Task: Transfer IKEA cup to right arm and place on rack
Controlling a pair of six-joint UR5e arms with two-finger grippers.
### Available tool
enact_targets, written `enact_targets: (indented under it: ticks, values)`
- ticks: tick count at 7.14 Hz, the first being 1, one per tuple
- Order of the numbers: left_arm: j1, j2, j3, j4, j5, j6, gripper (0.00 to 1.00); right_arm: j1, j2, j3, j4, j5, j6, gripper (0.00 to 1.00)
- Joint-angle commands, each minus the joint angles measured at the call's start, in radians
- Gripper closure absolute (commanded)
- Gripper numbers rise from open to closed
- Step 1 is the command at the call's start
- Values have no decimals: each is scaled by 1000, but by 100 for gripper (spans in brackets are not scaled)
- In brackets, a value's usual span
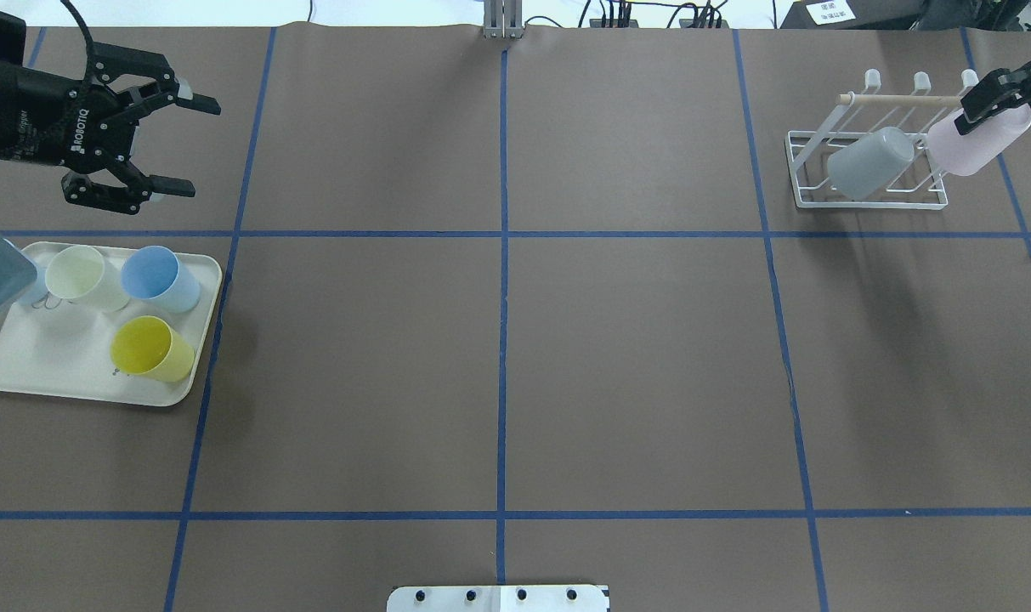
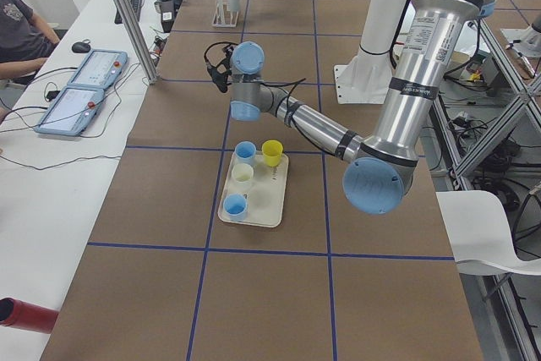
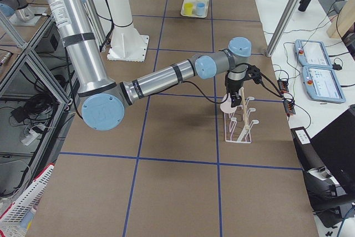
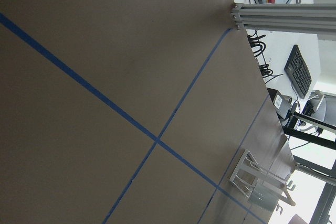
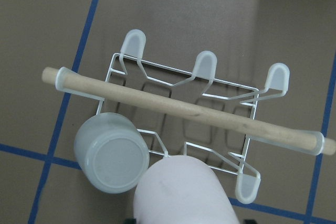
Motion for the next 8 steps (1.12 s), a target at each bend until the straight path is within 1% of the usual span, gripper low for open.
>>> enact_targets:
  ticks: [1,4,6,8]
  values:
    - [0,1,-1,0,0,0,0,-6,29,-39,1,0,-2,95]
    - [0,7,0,-2,0,0,0,-24,31,-64,3,-2,-5,96]
    - [1,7,0,-2,0,0,0,-26,66,-99,3,0,-5,96]
    - [1,7,2,-2,0,0,0,-26,73,-116,5,4,-7,96]
